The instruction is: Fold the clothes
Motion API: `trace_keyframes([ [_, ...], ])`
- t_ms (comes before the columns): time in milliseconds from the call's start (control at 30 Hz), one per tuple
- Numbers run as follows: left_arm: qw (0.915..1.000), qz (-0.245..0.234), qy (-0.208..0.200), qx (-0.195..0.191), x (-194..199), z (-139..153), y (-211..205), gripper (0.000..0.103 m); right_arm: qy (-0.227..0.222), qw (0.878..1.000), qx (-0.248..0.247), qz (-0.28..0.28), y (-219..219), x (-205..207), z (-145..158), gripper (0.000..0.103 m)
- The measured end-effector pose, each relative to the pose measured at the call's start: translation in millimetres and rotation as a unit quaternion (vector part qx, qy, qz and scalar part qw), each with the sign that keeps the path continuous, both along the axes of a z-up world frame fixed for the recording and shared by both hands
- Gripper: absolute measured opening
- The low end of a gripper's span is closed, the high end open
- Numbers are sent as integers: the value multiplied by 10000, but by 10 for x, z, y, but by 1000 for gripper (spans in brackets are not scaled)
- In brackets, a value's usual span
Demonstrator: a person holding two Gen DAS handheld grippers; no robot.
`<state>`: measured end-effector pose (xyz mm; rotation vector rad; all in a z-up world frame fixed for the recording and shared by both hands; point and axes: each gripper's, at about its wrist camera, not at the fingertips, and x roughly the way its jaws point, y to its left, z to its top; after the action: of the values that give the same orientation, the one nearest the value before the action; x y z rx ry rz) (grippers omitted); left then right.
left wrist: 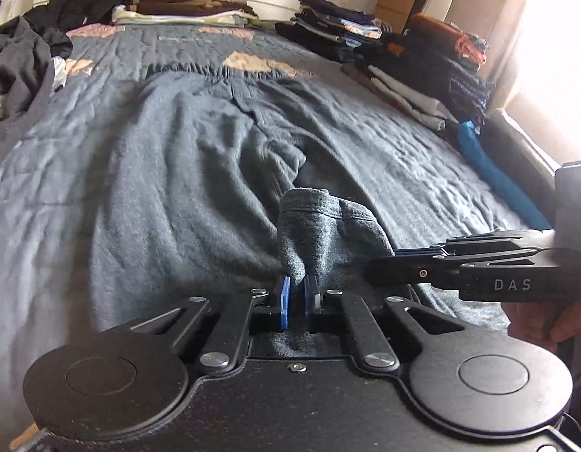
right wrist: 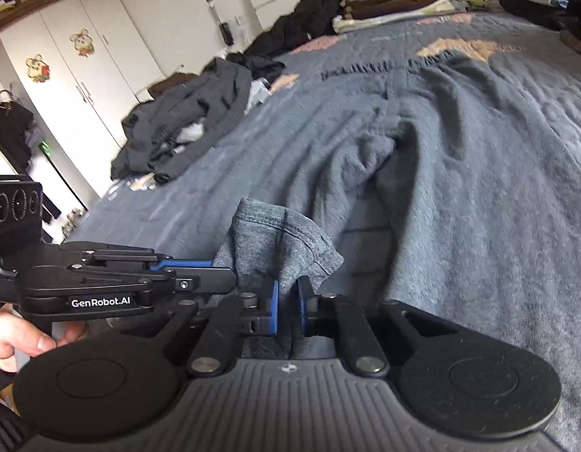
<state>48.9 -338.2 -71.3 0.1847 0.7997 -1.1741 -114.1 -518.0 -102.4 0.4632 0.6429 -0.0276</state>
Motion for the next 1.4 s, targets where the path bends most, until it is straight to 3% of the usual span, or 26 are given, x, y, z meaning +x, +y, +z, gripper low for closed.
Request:
trace_keyframes([
  [200, 9972, 53, -655, 365, -112, 216, 30, 7, -475, 9984, -93, 290, 110, 14, 155, 10],
  [367, 9914, 81, -1089, 724, -196, 277, 54, 7, -425, 9982, -233, 353, 204, 142, 120, 10],
  [567, 9909, 158, -1117, 728, -116, 307, 154, 7, -442, 9974, -346, 443, 313, 238, 125, 10],
  [767, 9936, 208, -736, 827, 57, 76, 104, 8, -155, 9973, -467, 539, 338, 410, 72, 15],
  [900, 9915, 273, -439, 1191, 197, -153, 56, 11, 382, 9960, -664, 464, 290, 526, -87, 42],
  [1000, 9945, 251, -284, 975, 259, -155, 92, 12, 399, 9968, -546, 432, 223, 529, -99, 59],
  [1067, 9956, 332, -209, 852, 300, -157, 105, 18, 404, 9967, -556, 428, 193, 543, -90, 65],
  [1100, 9958, 396, -176, 807, 311, -166, 109, 27, 406, 9965, -600, 427, 184, 556, -79, 70],
  [1133, 9960, 433, -155, 762, 325, -179, 117, 34, 425, 9960, -676, 391, 179, 579, -72, 72],
  [1200, 9960, 463, -148, 752, 338, -208, 105, 40, 482, 9950, -818, 323, 178, 622, -65, 76],
  [1400, 9959, 583, -41, 687, 384, -271, 78, 40, 559, 9922, -1012, 477, 281, 724, -92, 76],
])
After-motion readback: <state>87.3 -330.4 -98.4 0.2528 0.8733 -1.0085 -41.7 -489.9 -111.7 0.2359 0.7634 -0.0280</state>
